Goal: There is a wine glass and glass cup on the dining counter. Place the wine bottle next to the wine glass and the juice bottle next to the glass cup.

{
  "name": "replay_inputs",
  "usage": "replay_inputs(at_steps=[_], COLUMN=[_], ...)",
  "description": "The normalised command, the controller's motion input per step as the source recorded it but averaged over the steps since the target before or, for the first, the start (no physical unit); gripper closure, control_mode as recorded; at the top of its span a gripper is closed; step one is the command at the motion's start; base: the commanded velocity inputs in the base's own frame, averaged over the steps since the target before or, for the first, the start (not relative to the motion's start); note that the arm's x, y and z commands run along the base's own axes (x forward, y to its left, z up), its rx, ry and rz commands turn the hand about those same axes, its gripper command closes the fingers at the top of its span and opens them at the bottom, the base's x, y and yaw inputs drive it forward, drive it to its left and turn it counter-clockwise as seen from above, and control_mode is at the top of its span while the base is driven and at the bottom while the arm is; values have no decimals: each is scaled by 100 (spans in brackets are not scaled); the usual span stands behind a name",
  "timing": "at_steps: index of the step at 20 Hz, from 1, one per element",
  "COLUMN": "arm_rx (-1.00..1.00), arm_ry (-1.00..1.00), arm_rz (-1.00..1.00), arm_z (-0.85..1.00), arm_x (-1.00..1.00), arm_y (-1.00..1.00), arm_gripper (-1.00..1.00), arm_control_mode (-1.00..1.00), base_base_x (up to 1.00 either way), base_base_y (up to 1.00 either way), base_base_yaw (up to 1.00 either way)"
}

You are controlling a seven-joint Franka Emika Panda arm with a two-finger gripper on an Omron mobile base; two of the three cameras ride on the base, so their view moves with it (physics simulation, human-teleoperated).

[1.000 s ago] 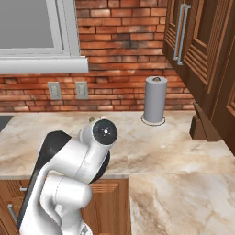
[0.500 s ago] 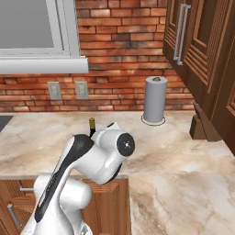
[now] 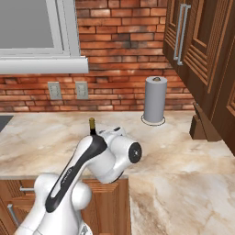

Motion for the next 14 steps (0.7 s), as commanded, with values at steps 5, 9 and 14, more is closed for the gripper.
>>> replay_inputs(at_steps=[5,9,14], arm_rx=[0,0,0], arm_ry=[0,0,1], arm_rz=[0,0,0], arm_z=[-13,-11,-14], arm_x=[29,23,25], arm_y=[4,1,3], arm_gripper=[-100,-100,-100], arm_control_mode=[-100,-100,-100], base_base_x=[0,0,0], base_base_y=[0,0,0], base_base_yaw=[0,0,0])
